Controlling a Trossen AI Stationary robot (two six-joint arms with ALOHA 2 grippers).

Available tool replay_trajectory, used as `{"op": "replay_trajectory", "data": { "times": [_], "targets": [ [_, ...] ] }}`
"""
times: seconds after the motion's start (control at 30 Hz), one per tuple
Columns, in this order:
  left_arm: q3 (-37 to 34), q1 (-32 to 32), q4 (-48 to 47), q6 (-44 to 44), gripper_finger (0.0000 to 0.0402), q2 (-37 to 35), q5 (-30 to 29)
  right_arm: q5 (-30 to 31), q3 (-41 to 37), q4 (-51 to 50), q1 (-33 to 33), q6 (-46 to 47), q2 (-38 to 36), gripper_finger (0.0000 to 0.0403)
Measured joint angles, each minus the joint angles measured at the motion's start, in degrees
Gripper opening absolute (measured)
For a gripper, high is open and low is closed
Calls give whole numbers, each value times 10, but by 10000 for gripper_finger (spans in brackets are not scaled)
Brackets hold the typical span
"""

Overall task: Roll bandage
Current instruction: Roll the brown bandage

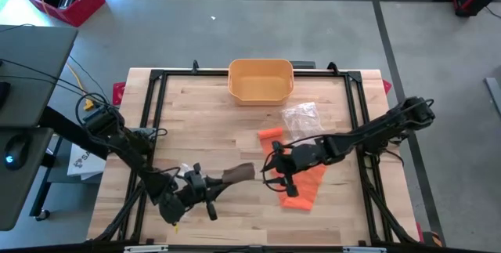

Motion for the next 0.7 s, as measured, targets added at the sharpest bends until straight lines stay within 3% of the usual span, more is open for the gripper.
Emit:
{"op": "replay_trajectory", "data": {
  "times": [0.13,0.23,0.4,0.6,0.7],
  "targets": [
    [0,-9,-75,-68,10,0,10,40,0,-87,0,24,-34,165],
    [0,-11,-138,-94,10,0,54,37,0,-94,-1,31,-42,165],
    [0,-10,-214,-78,14,0,114,-52,0,15,0,30,10,165],
    [0,2,-247,-64,21,13,166,-34,1,184,-5,37,124,165],
    [0,8,-230,-65,17,38,187,-39,21,208,-13,58,173,165]
  ]
}}
